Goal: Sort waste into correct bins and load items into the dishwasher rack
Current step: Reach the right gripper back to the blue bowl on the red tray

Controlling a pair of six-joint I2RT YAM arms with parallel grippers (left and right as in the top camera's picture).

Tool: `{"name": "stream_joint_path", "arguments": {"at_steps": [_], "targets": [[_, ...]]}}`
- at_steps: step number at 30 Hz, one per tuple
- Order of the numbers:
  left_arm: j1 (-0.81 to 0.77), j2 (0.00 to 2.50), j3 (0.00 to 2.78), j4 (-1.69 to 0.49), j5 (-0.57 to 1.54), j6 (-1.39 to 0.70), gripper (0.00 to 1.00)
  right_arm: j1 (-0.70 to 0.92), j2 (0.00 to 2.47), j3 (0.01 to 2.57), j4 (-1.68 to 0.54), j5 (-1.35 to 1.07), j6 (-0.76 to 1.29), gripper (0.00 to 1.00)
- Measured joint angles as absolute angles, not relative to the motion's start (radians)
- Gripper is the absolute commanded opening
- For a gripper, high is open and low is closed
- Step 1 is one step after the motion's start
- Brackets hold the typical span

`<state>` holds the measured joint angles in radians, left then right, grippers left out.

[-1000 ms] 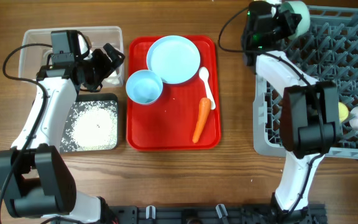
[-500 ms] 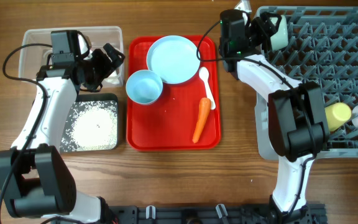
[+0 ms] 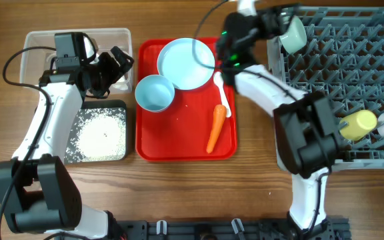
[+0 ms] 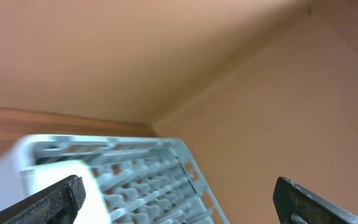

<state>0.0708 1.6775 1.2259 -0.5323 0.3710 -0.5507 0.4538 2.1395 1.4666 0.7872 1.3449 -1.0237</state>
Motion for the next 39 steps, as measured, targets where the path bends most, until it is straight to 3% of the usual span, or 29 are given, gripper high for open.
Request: {"name": "stream_joint_path", "arguments": {"at_steps": [3,6,14,19,24,28,32,39], "targets": [[0.071,1.678,1.226,-0.532,0.371,-0.551,1.00,0.519,2.140,1.467,0.724,1.337,-1.012,1.00],[0.070,1.678,1.226,-0.532,0.371,-0.551,1.00,0.546,2.138,1.469,0.514,1.271,-0.921,0.99],[0.070,1.678,1.226,-0.532,0.371,-0.551,1.00,0.625,2.126,1.468,-0.150,0.919,-0.375,0.97],[0.070,1.678,1.226,-0.532,0.371,-0.551,1.00,0.636,1.959,1.462,-0.342,0.546,-0.055,0.90],[0.070,1.678,1.226,-0.532,0.371,-0.551,1.00,0.607,1.800,1.473,-0.368,0.115,0.241,0.82],[0.071,1.678,1.226,-0.532,0.371,-0.551,1.00,0.607,1.869,1.474,-0.427,-0.086,0.496,0.65],[0.071,1.678,1.226,-0.532,0.371,-0.551,1.00,0.607,1.976,1.474,-0.448,-0.200,0.654,0.58],[0.070,1.678,1.226,-0.532,0.371,-0.551,1.00,0.622,2.014,1.474,-0.467,-0.261,0.723,0.50]]}}
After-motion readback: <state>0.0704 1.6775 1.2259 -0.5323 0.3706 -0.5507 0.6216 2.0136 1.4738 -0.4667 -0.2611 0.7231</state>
